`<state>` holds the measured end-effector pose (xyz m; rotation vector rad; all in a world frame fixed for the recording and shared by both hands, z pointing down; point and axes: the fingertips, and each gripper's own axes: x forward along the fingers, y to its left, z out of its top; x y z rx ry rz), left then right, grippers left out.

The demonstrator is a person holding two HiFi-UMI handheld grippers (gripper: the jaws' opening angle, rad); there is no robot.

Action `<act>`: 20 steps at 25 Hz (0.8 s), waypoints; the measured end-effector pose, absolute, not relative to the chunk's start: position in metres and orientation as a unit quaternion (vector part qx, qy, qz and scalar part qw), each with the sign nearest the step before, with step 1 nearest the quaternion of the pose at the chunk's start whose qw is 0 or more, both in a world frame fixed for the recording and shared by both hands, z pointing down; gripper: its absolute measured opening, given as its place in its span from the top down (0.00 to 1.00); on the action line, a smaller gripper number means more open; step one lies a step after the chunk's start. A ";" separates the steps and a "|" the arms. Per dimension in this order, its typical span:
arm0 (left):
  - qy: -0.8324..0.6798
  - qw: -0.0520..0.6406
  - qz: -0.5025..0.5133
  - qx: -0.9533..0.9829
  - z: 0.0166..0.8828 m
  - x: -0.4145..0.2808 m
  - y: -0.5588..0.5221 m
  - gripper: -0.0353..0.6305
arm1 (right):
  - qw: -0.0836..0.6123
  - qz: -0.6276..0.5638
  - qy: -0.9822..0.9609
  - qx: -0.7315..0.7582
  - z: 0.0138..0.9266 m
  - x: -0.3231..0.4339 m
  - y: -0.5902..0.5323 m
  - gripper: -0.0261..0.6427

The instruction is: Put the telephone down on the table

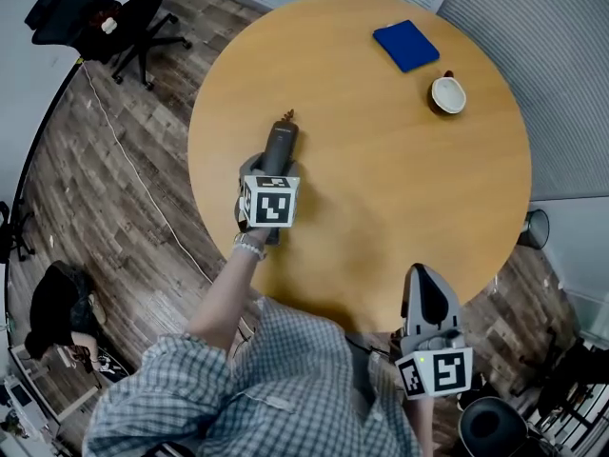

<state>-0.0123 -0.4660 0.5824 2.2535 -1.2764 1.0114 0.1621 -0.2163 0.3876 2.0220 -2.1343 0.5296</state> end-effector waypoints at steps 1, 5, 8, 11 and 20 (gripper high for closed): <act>-0.450 0.175 0.367 0.795 0.585 -0.010 -0.466 0.53 | 0.077 0.178 -0.711 0.676 0.388 0.163 -0.215 0.95; -0.451 0.165 0.395 0.783 0.598 -0.009 -0.463 0.52 | 0.076 0.180 -0.708 0.678 0.389 0.163 -0.212 0.94; -0.449 0.150 0.402 0.784 0.601 -0.008 -0.464 0.52 | 0.075 0.181 -0.707 0.680 0.391 0.167 -0.210 0.95; -0.441 0.143 0.407 0.787 0.602 -0.004 -0.464 0.52 | 0.075 0.182 -0.707 0.679 0.392 0.169 -0.208 0.94; -0.420 0.175 0.376 0.807 0.584 0.001 -0.457 0.41 | 0.070 0.175 -0.720 0.668 0.388 0.171 -0.197 0.94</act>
